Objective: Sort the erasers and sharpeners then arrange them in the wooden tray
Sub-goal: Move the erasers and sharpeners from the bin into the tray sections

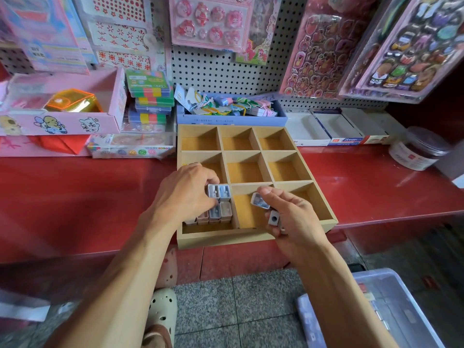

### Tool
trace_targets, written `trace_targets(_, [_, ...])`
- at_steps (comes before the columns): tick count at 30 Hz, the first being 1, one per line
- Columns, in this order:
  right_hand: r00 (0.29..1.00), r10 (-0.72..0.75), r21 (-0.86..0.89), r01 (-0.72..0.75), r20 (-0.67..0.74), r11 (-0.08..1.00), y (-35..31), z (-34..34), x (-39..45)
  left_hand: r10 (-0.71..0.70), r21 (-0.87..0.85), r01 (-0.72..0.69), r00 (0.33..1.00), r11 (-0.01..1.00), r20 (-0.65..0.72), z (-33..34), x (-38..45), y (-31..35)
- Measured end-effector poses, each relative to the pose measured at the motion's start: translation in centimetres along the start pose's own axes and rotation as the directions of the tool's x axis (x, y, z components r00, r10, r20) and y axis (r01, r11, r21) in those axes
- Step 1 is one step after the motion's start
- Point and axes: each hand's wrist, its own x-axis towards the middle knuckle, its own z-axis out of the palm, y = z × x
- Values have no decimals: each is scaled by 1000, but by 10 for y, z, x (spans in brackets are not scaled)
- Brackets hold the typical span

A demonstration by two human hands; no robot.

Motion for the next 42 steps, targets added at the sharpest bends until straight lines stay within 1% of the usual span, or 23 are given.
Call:
trace_targets(4, [1000, -3, 21, 3, -6, 1000, 1, -1, 0, 7, -31, -6, 999, 1000, 32, 1, 1, 0])
trace_targets(6, [1000, -5, 25, 5, -8, 1000, 2, -1, 1, 7, -59, -6, 1000, 998, 9, -1, 0, 1])
trace_targets(7, [1000, -7, 25, 7, -11, 1000, 3, 0, 1, 23, -106, -25, 1000, 994, -14, -3, -1, 4])
trace_targets(8, [1000, -11, 27, 11, -9, 1000, 3, 2, 1, 48, -187, -53, 998, 981, -32, -4, -3, 8])
trace_targets(10, [1000, -27, 36, 27, -2, 999, 3, 7, 0, 95, -400, -104, 995, 911, -41, -6, -9, 19])
trace_targets(11, [999, -33, 37, 34, -6, 999, 3, 10, 0, 113, -475, -122, 992, 872, -48, -5, -11, 25])
trace_targets(12, [999, -36, 39, 37, -17, 999, 3, 13, 1, 122, -505, -139, 990, 852, -67, -4, -13, 29])
trace_targets(17, [998, -42, 66, 44, -36, 997, 2, 24, 2, 137, -418, -207, 972, 884, -192, 3, -12, 31])
trace_targets(22, [1000, -18, 38, 17, 17, 999, 0, 26, 1, 192, -355, -261, 957, 898, -219, -2, -15, 25])
trace_targets(25, [999, -14, 4, 14, 36, 1000, 0, 30, 0, 198, -359, -270, 954, 894, -224, -5, -15, 20])
trace_targets(29, [998, -22, -13, 23, 52, 1000, 2, 39, 0, 145, -380, -226, 962, 897, -230, -7, -15, 14])
trace_targets(32, [997, -9, 16, 8, 75, 1000, 2, 41, 0, 123, -410, -203, 969, 889, -215, -10, -14, 7])
trace_targets(36, [999, 33, 54, -32, -15, 998, 1, 31, 4, 45, -294, -87, 988, 952, -148, -18, -13, -11])
trace_targets(39, [994, 93, 161, -84, -51, 983, 2, 22, 10, -15, -220, -10, 993, 975, -114, -20, -12, -23])
trace_targets(42, [989, 135, 251, -118, -53, 961, 1, 20, 11, -26, -130, 18, 998, 991, -56, -18, -13, -25])
